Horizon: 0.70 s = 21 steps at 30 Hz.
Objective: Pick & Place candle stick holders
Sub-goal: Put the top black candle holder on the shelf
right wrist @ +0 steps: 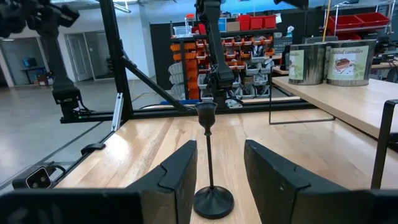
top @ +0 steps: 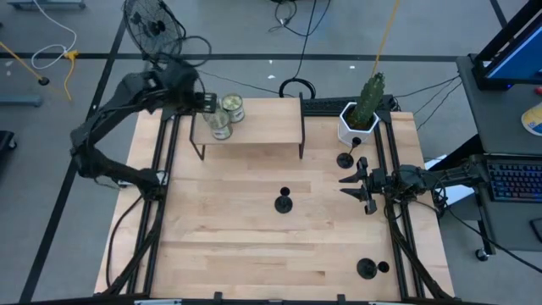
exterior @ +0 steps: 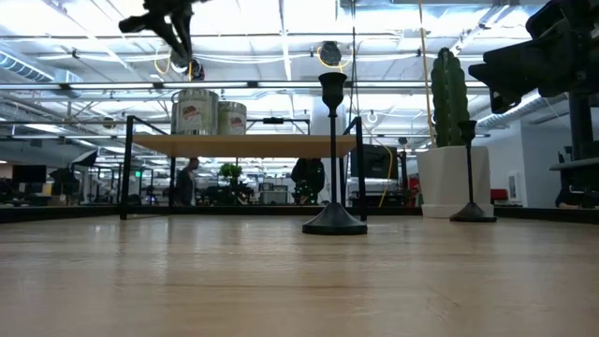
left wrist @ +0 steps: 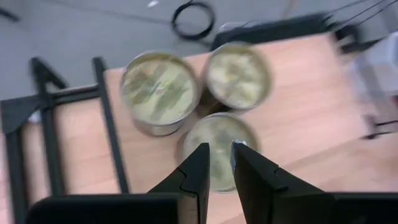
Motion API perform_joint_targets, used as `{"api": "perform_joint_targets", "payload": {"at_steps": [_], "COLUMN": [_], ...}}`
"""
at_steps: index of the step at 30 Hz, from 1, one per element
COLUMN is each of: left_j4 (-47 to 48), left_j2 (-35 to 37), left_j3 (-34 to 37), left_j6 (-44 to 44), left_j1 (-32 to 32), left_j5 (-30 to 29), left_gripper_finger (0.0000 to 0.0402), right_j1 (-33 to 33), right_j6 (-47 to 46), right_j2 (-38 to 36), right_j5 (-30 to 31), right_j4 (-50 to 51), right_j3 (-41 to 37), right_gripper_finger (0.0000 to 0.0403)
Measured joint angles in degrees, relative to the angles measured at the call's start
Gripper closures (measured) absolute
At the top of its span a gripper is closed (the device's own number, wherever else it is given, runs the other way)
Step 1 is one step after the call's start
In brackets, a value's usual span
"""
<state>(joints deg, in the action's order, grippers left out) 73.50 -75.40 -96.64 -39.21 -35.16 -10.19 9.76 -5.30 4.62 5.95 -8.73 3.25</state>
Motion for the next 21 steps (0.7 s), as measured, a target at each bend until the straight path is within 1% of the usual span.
{"api": "perform_joint_targets", "payload": {"at_steps": [5,11,21], "left_j4": [-4.24,-7.83,-7.85], "left_j2": [4.37,7.66,7.47], "left_j3": [0.00,0.00,0.00], "left_j6": [0.56,1.25,2.49], "left_j1": [2.69,8.43,20.17], "left_j5": [1.39,1.37,1.13], "left_gripper_finger": [0.0330,0.0330,0.0330], "right_j1": [-0.01,-0.02,0.00], "right_j6": [0.00,0.00,0.00], "right_j2": [0.00,0.00,0.00], "right_j5": [-0.01,-0.02,0.00], "right_j4": [0.01,0.00,0.00], "right_j3": [0.02,0.00,0.00], "right_gripper_finger": [0.0277,0.0277,0.0277]}}
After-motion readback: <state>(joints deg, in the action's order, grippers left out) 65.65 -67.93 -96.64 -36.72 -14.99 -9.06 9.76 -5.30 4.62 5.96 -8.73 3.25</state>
